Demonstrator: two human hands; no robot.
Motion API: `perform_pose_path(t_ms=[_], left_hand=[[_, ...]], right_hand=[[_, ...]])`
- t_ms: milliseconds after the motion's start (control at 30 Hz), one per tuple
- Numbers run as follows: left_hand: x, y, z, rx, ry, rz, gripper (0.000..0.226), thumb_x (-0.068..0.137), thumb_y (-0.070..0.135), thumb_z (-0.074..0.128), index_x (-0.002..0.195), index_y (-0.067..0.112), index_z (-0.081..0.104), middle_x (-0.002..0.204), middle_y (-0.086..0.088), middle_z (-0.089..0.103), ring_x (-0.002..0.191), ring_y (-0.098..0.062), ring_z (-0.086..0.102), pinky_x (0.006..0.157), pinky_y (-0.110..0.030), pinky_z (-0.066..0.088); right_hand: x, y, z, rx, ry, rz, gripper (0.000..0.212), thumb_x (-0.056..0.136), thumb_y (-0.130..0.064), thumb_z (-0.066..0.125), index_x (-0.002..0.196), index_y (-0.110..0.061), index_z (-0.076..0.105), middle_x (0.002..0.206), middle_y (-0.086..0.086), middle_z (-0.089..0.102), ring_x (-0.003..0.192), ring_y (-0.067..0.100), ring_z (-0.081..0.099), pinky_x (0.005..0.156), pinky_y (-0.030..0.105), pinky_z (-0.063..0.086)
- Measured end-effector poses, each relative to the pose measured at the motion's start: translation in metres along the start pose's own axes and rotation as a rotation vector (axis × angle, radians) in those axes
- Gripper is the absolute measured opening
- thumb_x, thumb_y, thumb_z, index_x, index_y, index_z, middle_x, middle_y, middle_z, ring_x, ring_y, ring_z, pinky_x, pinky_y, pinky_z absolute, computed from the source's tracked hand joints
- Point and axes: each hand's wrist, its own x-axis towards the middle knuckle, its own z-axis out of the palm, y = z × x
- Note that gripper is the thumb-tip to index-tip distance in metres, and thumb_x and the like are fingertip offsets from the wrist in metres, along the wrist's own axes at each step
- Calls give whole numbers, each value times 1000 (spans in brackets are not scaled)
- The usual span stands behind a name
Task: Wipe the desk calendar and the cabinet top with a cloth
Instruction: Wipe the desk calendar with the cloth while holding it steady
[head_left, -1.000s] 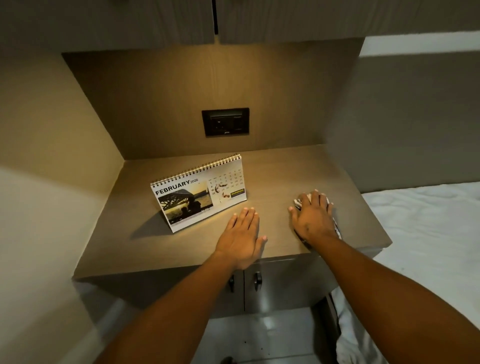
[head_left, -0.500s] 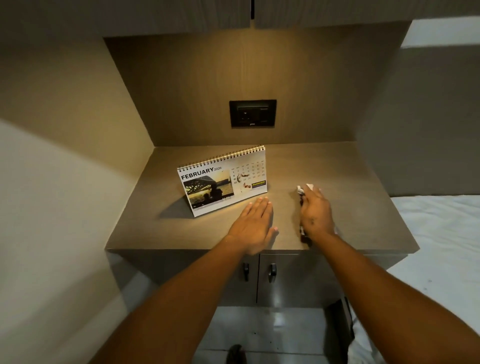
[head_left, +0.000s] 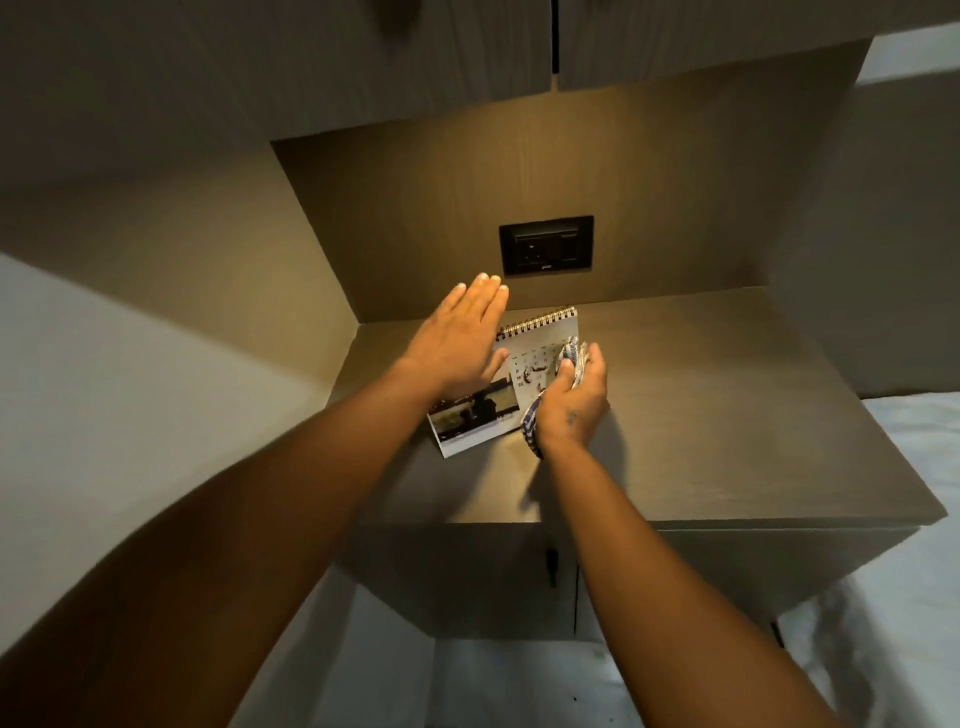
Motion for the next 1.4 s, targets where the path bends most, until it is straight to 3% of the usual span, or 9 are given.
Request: perform_pose_path(t_ms=[167, 233, 367, 500, 633, 733, 800, 1033, 1400], left_hand=[[15, -10, 18, -112, -141, 82, 73, 103, 44, 44, 159, 10, 11, 168, -12, 15, 155, -24, 8, 126, -43, 10], [19, -13, 18, -241, -136, 73, 63, 105, 35, 44, 158, 12, 18, 167, -11, 20, 154, -23, 12, 125, -42, 14], [22, -4, 13, -343, -161, 45, 54, 108, 29, 40, 157, 16, 22, 165, -12, 24, 153, -27, 18, 124, -45, 19], [22, -6, 13, -344, -165, -33, 43, 107, 31, 40, 148, 20, 33, 140, -16, 58, 126, -34, 55, 103, -52, 46], [19, -22, 37, -351, -220, 4, 38, 107, 32, 40, 141, 18, 37, 119, -14, 67, 100, -31, 63, 86, -50, 53], [15, -21, 37, -391, -223, 13, 37, 107, 34, 39, 140, 18, 38, 111, -11, 67, 94, -25, 62, 83, -50, 53], [18, -24, 35, -412, -217, 9, 35, 107, 34, 39, 138, 19, 39, 108, -9, 66, 91, -23, 61, 81, -49, 54], [28, -26, 26, -425, -204, 35, 30, 107, 33, 41, 132, 17, 42, 102, -9, 64, 85, -20, 59, 73, -41, 51], [23, -27, 20, -445, -240, 28, 32, 107, 37, 39, 133, 19, 42, 107, -10, 66, 92, -23, 63, 81, -49, 56]], right_hand=[[3, 12, 25, 102, 121, 34, 34, 101, -21, 56, 135, -17, 54, 125, 14, 67, 97, 17, 62, 56, -1, 43], [1, 15, 36, 109, 133, 19, 33, 101, -19, 56, 133, -18, 57, 133, 13, 64, 112, 23, 64, 66, -2, 43], [-3, 15, 46, 90, 114, -9, 37, 103, -17, 51, 140, -15, 55, 157, 15, 44, 147, 26, 39, 103, 15, 35], [-13, 15, 61, 79, 64, -56, 44, 104, -9, 46, 148, -11, 45, 163, 15, 34, 153, 25, 27, 113, 15, 27], [-38, 36, 83, 6, 71, -50, 50, 102, -3, 44, 152, -11, 41, 164, 11, 32, 153, 24, 25, 108, -3, 16], [-38, 47, 72, -102, 18, -83, 51, 105, -13, 42, 155, -21, 35, 167, 4, 25, 155, 21, 17, 123, 29, 21], [-29, 47, 67, -152, -9, -106, 52, 105, -17, 42, 156, -26, 31, 168, 2, 21, 156, 21, 14, 123, 37, 21], [-34, 35, 80, -109, 27, -81, 54, 102, -2, 44, 152, -20, 41, 165, 6, 30, 152, 25, 28, 113, 23, 27], [2, 31, 65, -96, 59, -74, 49, 101, 1, 45, 147, -16, 47, 162, 10, 35, 150, 29, 33, 119, 36, 33]])
